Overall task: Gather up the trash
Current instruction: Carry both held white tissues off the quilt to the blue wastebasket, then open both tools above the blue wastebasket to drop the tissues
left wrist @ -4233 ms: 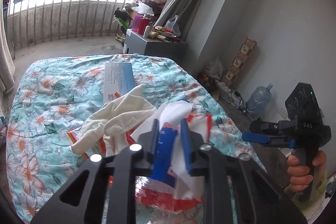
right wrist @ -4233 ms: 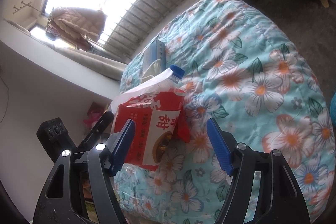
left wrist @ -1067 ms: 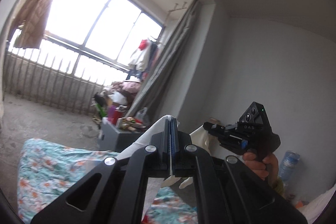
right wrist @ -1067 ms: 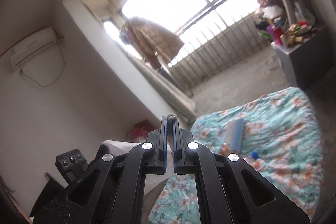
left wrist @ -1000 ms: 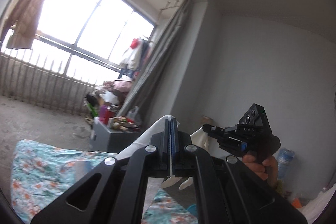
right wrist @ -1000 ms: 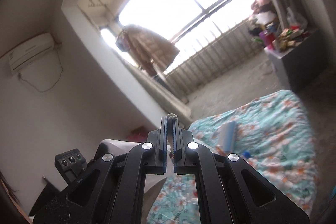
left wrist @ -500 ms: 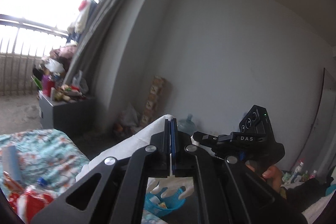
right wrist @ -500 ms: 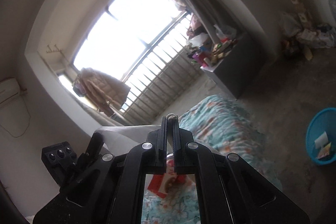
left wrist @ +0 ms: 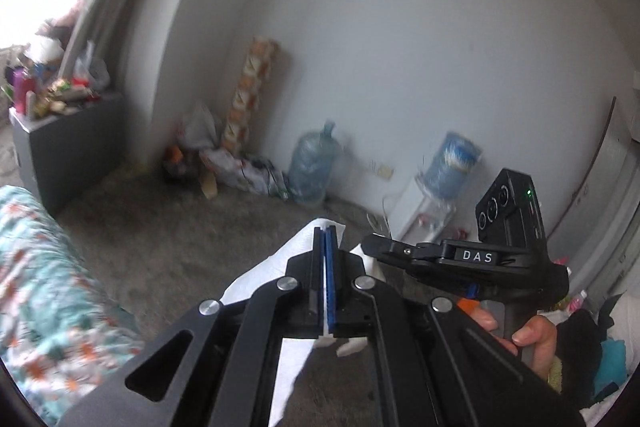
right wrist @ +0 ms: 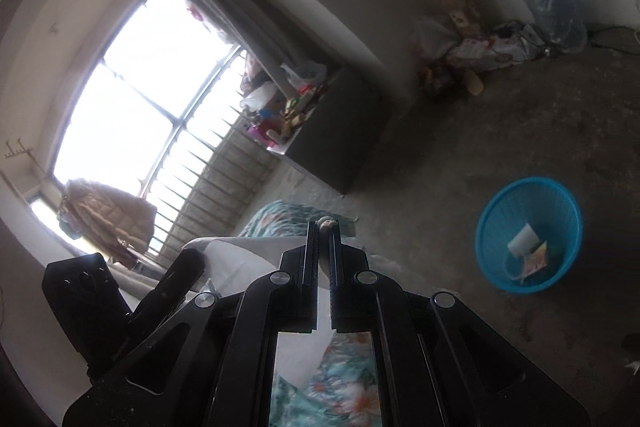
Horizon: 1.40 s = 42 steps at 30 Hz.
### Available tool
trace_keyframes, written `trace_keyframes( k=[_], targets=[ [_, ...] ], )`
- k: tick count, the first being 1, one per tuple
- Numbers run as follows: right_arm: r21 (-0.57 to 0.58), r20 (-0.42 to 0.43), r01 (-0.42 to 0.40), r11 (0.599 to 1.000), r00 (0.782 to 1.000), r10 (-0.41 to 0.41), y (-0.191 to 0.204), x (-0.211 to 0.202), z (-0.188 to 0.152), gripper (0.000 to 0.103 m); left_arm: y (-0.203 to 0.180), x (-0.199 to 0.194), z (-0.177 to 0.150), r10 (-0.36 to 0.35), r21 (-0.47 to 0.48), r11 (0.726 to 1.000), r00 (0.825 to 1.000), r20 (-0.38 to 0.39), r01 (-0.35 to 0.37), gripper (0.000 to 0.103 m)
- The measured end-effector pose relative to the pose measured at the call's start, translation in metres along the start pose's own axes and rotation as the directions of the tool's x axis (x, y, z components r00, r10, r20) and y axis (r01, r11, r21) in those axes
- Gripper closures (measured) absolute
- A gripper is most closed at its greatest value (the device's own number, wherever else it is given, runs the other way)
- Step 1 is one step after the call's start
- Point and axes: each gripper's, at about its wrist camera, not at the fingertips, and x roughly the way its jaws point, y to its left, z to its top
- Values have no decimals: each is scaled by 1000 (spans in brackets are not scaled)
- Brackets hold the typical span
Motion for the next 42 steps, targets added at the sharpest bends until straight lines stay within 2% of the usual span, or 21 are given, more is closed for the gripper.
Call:
trace_keyframes(
  k=[6, 11, 17, 19, 20, 21, 22, 23, 24, 26, 27, 29, 32, 34, 39, 42],
  targets=[
    [58, -47, 110, 992, 993, -107, -49, 37, 14, 100, 14, 84, -1, -13, -6, 1000, 992, -126, 12, 103],
    [87, -62, 221, 971, 974, -216, -91, 50, 25, 100, 29, 152, -8, -48, -26, 999, 975, -216, 44, 103],
    [166, -78, 323, 932, 946, -315, -146, 70, 39, 100, 46, 222, -25, -72, -32, 997, 955, -288, 65, 103],
    [198, -89, 342, 919, 940, -330, -165, 77, 41, 95, 50, 247, -34, -79, -28, 997, 941, -329, 73, 102],
    [215, -95, 356, 909, 934, -343, -176, 82, 41, 94, 53, 261, -40, -69, -21, 998, 930, -361, 66, 95],
    [232, -105, 368, 900, 930, -353, -188, 87, 40, 84, 56, 272, -46, -48, -14, 999, 922, -385, 46, 85],
    [262, -126, 381, 887, 924, -360, -204, 94, 37, 67, 61, 286, -53, -12, -6, 1000, 910, -413, 11, 64],
    [287, -149, 388, 876, 921, -359, -217, 101, 34, 60, 67, 296, -61, 29, 2, 999, 899, -436, -32, 59],
    [302, -176, 408, 862, 912, -370, -229, 106, 29, 58, 72, 303, -65, 56, 3, 998, 892, -448, -61, 59],
    [305, -230, 490, 817, 870, -436, -250, 111, 17, 58, 81, 305, -74, 81, -28, 994, 880, -468, -107, 56],
    [316, -240, 508, 802, 860, -450, -256, 109, 10, 58, 83, 301, -76, 78, -48, 992, 882, -465, -113, 54],
    [359, -229, 478, 802, 878, -421, -262, 99, -5, 58, 86, 287, -73, 64, -73, 992, 898, -436, -107, 49],
    [361, -206, 471, 805, 882, -424, -253, 79, -17, 58, 81, 269, -62, 91, -38, 993, 917, -389, -115, 47],
    [367, -178, 449, 815, 893, -413, -242, 66, -21, 56, 73, 250, -49, 101, -27, 993, 930, -353, -118, 46],
    [299, -95, 409, 862, 912, -400, -188, 41, -19, 48, 49, 188, -25, 109, -15, 993, 962, -250, -117, 37],
    [210, -61, 385, 899, 923, -381, -146, 32, -19, 41, 38, 145, -21, 145, 7, 989, 964, -221, -147, 30]
  ],
)
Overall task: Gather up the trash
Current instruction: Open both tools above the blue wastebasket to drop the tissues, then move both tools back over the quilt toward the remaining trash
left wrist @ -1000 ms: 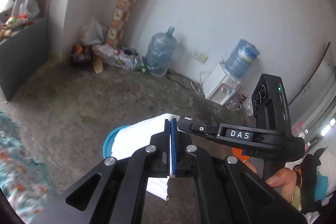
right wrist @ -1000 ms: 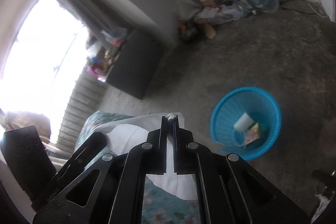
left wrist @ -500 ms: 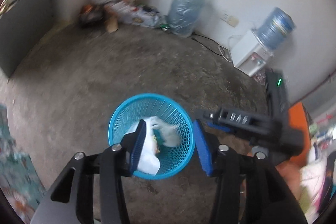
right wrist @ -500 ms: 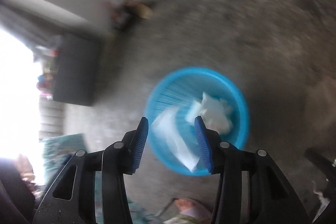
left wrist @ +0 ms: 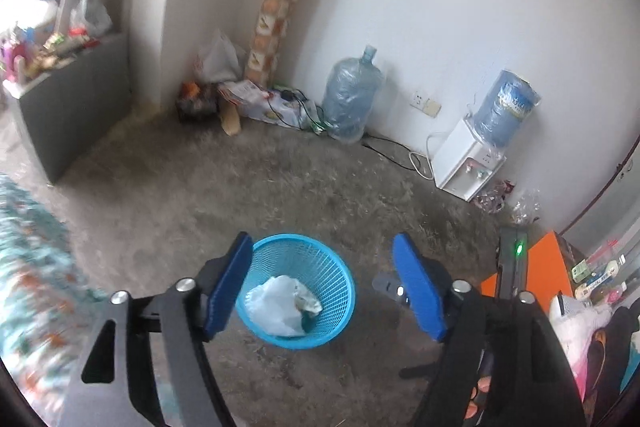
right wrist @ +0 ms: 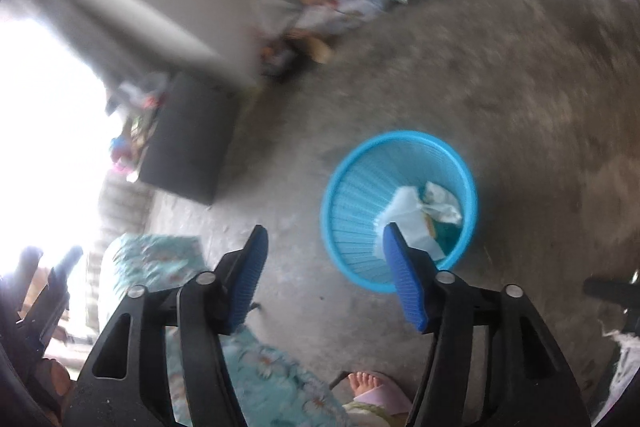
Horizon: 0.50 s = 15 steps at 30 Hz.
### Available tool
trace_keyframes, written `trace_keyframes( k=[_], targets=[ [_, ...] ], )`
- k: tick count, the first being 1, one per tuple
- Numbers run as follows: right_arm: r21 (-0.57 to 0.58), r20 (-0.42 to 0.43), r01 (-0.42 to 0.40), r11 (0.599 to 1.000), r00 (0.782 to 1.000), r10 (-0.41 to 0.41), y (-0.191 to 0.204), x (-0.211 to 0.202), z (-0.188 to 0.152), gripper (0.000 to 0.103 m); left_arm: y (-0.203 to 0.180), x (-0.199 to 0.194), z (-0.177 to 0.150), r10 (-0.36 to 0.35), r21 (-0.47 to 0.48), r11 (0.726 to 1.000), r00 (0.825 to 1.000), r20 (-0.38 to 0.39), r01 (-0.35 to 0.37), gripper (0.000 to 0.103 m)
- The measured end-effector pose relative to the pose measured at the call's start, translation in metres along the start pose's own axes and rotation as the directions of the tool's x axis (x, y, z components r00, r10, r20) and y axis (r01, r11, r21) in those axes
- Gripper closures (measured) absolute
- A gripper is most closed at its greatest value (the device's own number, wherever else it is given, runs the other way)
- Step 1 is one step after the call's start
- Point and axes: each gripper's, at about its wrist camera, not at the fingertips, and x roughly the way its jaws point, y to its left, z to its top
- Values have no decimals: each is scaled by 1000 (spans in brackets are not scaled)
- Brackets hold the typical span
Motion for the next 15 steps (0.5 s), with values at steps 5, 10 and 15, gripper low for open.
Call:
trace_keyframes(
  k=[5, 10, 15],
  targets=[
    [-156, -17, -63, 986, 998, 61, 58, -29, -22, 35, -2, -76, -22, 46, -2, 999, 999, 14, -46, 24],
    [-274, -87, -168, 947, 985, 149, 107, -43, -46, 33, 7, -149, -42, 98, -38, 995, 992, 80, -95, 20],
    [-361, -168, -248, 899, 966, 199, 146, -41, -66, 33, 27, -213, -66, 162, -88, 985, 977, 137, -151, 19]
  ],
)
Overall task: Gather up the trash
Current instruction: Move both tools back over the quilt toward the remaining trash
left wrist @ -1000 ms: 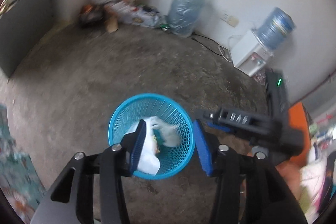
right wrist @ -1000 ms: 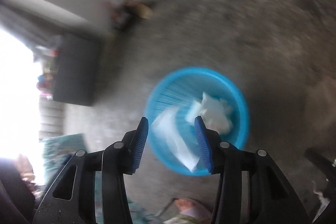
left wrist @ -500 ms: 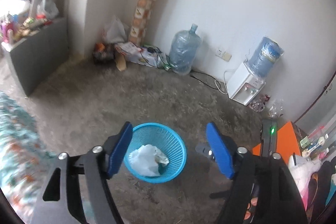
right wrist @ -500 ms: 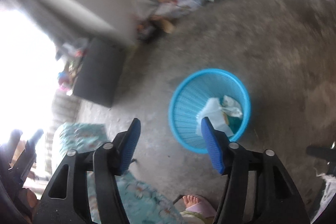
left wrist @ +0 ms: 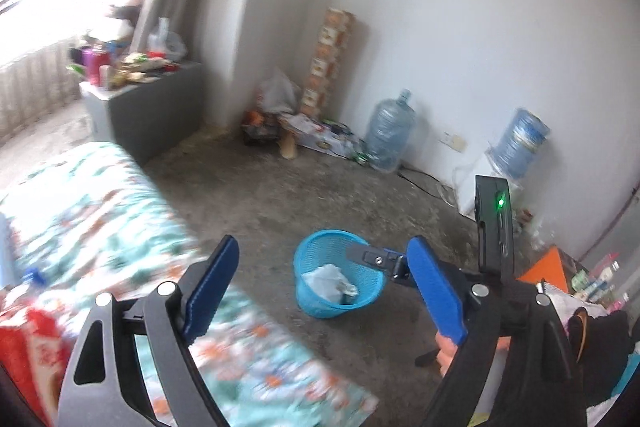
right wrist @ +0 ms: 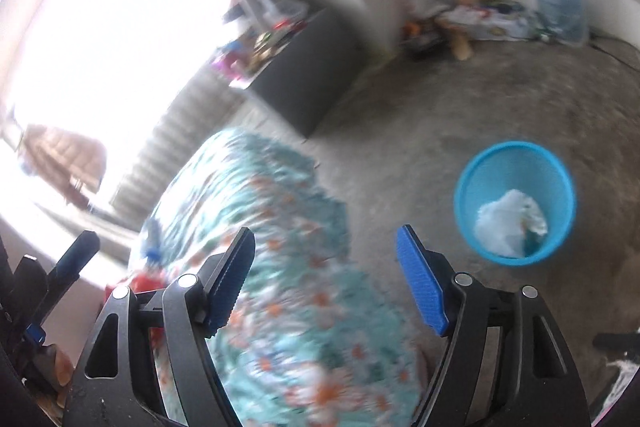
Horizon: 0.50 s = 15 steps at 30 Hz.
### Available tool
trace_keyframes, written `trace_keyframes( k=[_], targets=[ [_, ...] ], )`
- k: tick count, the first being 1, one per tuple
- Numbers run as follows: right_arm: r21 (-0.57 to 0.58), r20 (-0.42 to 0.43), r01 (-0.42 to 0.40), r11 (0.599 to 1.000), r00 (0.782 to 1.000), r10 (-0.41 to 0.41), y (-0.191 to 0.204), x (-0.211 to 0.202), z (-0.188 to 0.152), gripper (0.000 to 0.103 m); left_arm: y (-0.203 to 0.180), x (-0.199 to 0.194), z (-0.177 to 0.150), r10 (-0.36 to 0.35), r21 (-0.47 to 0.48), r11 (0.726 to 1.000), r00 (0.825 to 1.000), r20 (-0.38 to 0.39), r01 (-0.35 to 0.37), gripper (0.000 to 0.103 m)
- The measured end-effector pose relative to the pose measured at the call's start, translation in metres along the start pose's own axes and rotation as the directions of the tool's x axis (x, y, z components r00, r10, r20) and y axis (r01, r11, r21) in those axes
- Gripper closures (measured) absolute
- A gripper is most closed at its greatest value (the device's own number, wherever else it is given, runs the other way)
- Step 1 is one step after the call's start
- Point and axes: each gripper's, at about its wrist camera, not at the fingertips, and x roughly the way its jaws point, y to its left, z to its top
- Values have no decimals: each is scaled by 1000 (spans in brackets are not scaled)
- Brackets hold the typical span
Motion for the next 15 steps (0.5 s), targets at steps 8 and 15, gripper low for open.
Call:
trace_keyframes(
  k=[8, 15],
  targets=[
    [-79, -74, -105, 991, 992, 99, 54, 14, -10, 33, 60, -93, -22, 139, -87, 988, 982, 126, -129, 18],
    [-129, -116, -159, 979, 983, 144, 98, 22, -19, 33, 107, -156, -44, 226, -173, 966, 950, 214, -191, 18]
  ],
)
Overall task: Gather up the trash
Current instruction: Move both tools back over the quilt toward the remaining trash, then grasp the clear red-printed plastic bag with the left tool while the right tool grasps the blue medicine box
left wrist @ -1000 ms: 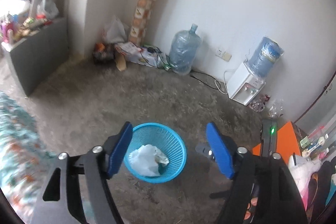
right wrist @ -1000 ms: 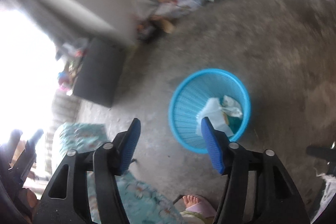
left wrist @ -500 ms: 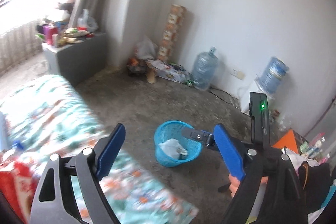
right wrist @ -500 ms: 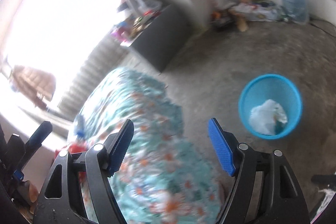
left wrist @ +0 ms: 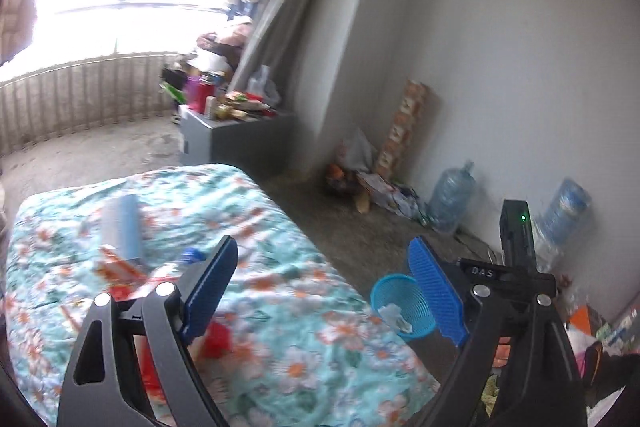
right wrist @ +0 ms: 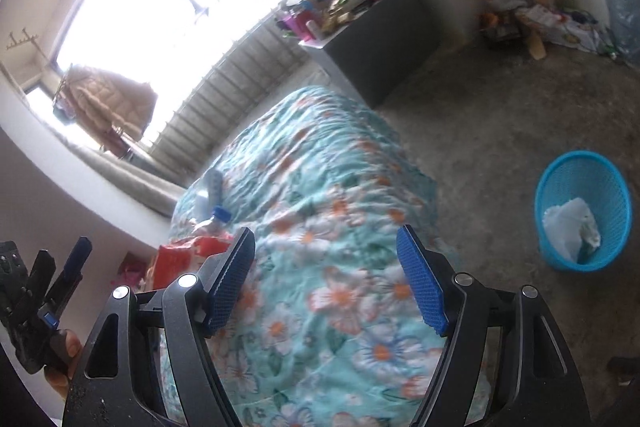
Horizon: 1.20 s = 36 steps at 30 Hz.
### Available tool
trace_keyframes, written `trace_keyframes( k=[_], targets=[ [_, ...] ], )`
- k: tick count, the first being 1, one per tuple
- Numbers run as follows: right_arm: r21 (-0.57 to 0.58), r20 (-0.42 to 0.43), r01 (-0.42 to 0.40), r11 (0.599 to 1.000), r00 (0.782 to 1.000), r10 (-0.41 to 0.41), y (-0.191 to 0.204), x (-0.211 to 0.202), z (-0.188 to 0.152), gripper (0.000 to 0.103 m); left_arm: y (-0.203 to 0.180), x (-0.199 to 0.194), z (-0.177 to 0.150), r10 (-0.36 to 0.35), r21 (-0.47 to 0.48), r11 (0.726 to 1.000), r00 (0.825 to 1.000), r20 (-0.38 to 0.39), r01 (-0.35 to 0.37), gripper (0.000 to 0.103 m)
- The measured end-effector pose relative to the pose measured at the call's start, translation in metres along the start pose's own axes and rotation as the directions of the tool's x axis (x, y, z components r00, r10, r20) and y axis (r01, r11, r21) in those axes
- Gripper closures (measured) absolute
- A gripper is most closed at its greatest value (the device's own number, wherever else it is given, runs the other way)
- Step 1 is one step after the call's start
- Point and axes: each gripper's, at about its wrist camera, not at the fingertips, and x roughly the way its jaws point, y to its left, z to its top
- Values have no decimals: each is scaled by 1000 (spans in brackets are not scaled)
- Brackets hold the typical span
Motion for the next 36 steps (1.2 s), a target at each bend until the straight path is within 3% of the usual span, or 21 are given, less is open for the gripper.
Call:
trace_keyframes(
  k=[9, 16, 21, 27, 29, 36],
  targets=[
    [-38, -64, -89, 995, 994, 87, 42, 34, 11, 33, 79, -46, -6, 167, -166, 974, 983, 73, -153, 18],
    [-42, -159, -182, 982, 972, 173, 74, 74, 28, 33, 151, -60, -24, 269, -325, 915, 962, 51, -239, 18],
    [-33, -228, -252, 967, 944, 238, 100, 104, 39, 33, 188, -57, -38, 287, -394, 882, 958, 14, -259, 18],
    [-18, -321, -302, 953, 904, 281, 128, 143, 48, 33, 222, -43, -60, 247, -462, 855, 968, -39, -236, 18],
    [-13, -358, -318, 948, 886, 293, 137, 157, 52, 33, 237, -37, -72, 213, -507, 835, 975, -63, -215, 18],
    [29, -492, -320, 947, 820, 292, 168, 218, 71, 33, 286, -11, -112, 67, -708, 697, 994, -88, -110, 32]
  ],
)
